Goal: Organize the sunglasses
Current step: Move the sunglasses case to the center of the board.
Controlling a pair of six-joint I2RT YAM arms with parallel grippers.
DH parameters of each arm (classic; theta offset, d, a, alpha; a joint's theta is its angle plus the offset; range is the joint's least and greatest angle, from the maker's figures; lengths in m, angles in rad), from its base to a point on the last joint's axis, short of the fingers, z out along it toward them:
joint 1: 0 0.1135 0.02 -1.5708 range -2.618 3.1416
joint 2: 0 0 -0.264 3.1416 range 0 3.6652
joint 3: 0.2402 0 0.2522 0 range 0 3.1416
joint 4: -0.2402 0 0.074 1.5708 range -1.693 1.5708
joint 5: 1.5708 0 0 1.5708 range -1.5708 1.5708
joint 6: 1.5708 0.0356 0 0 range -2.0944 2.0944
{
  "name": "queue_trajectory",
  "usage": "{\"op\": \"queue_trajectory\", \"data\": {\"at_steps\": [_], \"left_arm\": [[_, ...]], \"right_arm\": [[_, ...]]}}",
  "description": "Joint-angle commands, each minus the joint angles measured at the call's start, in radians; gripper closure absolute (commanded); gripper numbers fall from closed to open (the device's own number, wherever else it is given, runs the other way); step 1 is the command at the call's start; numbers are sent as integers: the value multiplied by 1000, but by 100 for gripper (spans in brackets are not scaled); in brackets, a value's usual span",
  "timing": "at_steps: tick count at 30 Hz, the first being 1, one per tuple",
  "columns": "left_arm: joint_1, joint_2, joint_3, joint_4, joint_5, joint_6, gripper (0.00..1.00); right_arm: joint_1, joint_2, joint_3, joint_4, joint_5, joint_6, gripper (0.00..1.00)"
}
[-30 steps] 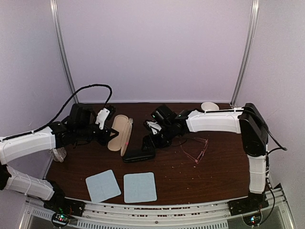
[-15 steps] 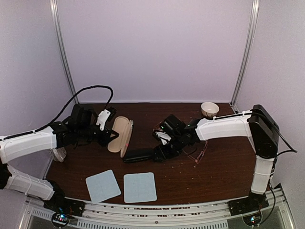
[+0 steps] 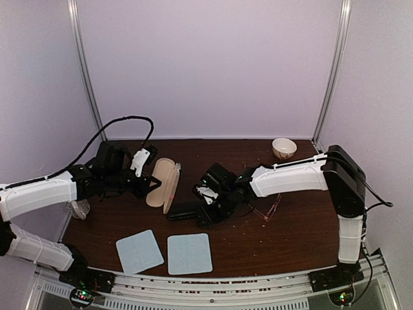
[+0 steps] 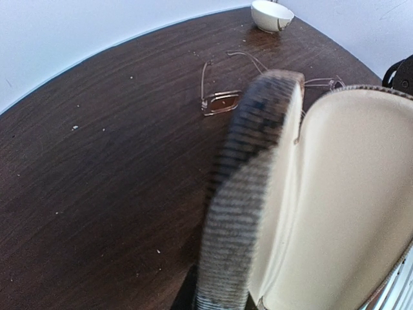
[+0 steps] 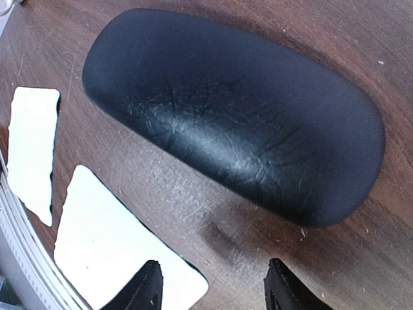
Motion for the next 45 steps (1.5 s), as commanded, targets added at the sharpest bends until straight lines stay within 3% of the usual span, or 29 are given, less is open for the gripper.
{"op": "queue_trajectory", "data": {"at_steps": [1, 18, 37, 40, 45], "left_arm": [[2, 3, 22, 44, 16, -10, 100], [2, 13, 21, 55, 17, -8, 100], [2, 19, 18, 54, 9, -10, 100], [1, 18, 20, 44, 5, -10, 100], [2, 20, 29, 27, 1, -8, 100]], "right_arm": [[6, 43, 69, -45, 26, -25, 46], [26, 226, 341, -106, 68, -78, 48], [-25, 464, 756, -113, 50, -143, 49], [-30, 456, 768, -102, 36, -151, 49], [-39, 354, 625, -23, 5, -160, 49]]}}
